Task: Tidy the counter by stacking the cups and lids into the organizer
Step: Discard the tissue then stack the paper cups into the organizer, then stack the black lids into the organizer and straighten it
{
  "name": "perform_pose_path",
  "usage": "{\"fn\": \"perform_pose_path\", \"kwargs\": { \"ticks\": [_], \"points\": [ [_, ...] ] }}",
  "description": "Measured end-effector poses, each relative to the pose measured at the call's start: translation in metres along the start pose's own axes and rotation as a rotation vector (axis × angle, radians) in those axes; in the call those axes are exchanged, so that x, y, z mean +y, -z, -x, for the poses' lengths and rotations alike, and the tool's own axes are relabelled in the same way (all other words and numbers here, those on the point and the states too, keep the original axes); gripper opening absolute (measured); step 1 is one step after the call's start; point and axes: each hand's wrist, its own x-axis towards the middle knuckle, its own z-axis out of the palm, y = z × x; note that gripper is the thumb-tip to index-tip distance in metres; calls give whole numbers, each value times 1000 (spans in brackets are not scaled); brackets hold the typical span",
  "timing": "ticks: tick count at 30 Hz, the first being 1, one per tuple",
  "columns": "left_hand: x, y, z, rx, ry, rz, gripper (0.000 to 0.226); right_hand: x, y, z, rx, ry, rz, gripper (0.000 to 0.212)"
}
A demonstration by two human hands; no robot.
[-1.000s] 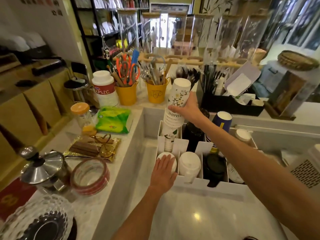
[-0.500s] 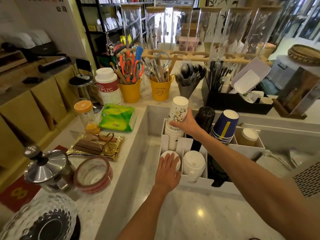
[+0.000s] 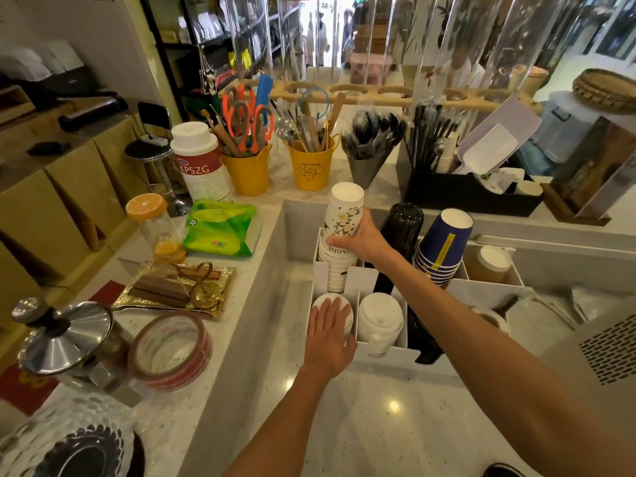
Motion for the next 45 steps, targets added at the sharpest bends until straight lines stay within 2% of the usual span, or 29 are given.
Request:
{"fn": "perform_pose_path", "kwargs": {
  "ticks": [5,14,26,34,40,42,45],
  "points": [
    [-3,-2,1,51,-11,19,59,2,0,-3,-37,-19,-28,97],
    [-2,-2,0,-3,15,19,58,1,7,-6,-108,-63,-43,96],
    [-3,15,-11,-280,79,-73,60,-3,14,6,-184,-13,-136,84],
    [5,32,-25,-427,203,-103,64,15,9,21,-32,18,-174,80],
    [9,35,-27,-532,211,-233,70,9,15,9,-73,11,-30,74],
    [13,41,-27,-528,213,-233,69,6,19,17,-93,15,0,77],
    [26,60,-22,-409,206,-204,58,-4,29,47,-53,73,56,77]
  ]
}}
